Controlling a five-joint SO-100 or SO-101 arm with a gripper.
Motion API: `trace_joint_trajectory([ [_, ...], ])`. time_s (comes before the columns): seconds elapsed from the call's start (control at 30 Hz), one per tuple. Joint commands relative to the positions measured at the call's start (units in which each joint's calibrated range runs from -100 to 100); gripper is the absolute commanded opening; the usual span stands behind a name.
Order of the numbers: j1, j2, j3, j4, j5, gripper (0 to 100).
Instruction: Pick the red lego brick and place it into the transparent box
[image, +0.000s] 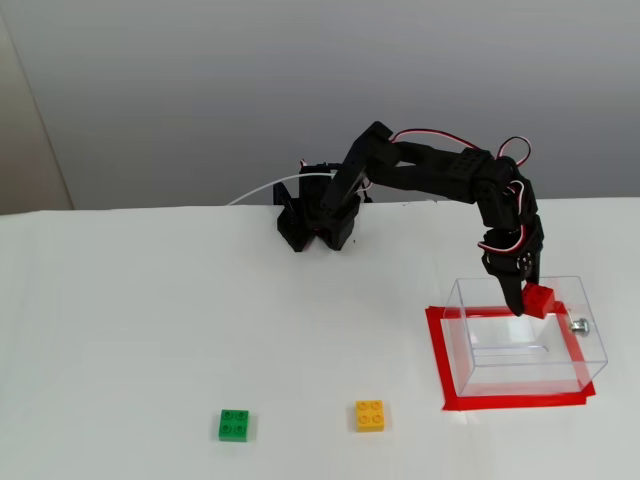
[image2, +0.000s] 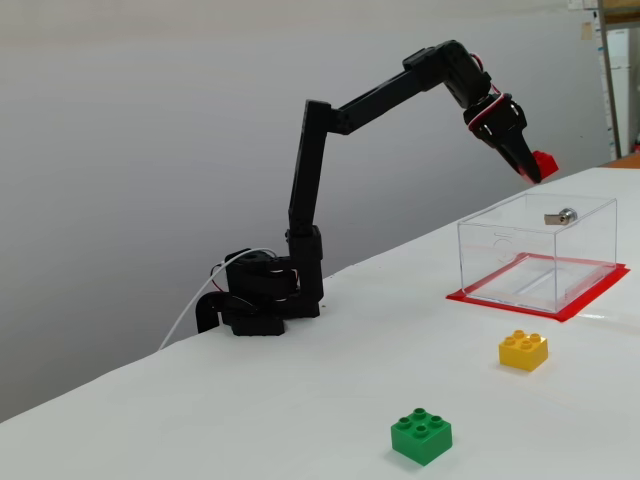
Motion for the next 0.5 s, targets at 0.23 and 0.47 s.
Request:
trace_joint_trajectory([
  [0.23, -2.45, 2.09, -1.62, -0.68, -0.12, 8],
  [0.47, -2.15, 2.09, -1.62, -0.77, -0.17, 8],
])
